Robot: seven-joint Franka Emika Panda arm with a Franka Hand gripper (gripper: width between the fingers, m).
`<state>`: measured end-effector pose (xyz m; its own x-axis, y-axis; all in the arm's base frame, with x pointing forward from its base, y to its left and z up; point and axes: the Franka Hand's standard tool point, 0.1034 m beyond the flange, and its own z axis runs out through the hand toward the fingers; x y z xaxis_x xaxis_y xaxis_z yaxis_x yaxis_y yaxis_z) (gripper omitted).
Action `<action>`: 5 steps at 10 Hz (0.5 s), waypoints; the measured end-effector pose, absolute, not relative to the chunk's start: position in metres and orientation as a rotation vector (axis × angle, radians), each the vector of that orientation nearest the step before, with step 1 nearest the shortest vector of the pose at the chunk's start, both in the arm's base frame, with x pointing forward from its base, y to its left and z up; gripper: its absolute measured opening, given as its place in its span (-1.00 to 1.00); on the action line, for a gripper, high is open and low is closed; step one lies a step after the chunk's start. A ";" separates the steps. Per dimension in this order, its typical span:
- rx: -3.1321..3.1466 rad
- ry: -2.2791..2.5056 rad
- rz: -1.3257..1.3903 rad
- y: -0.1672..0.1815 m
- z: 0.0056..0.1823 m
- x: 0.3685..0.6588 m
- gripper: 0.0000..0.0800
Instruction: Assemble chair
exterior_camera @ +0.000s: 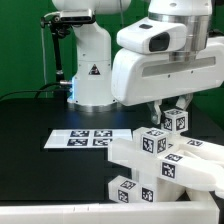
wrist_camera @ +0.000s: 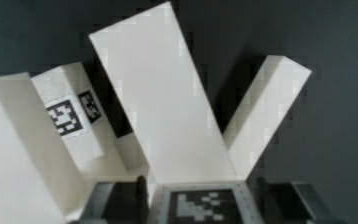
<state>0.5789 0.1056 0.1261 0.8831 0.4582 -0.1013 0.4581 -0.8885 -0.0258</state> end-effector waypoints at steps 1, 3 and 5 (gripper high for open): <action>-3.047 -0.743 0.165 0.106 0.126 0.579 -0.29; -3.043 -0.752 0.172 0.110 0.124 0.577 -0.29; -3.045 -0.747 0.172 0.108 0.124 0.578 -0.29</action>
Offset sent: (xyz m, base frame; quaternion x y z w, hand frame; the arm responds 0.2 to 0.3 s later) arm 0.0000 0.0000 0.0000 0.0000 0.0000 0.0000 1.0000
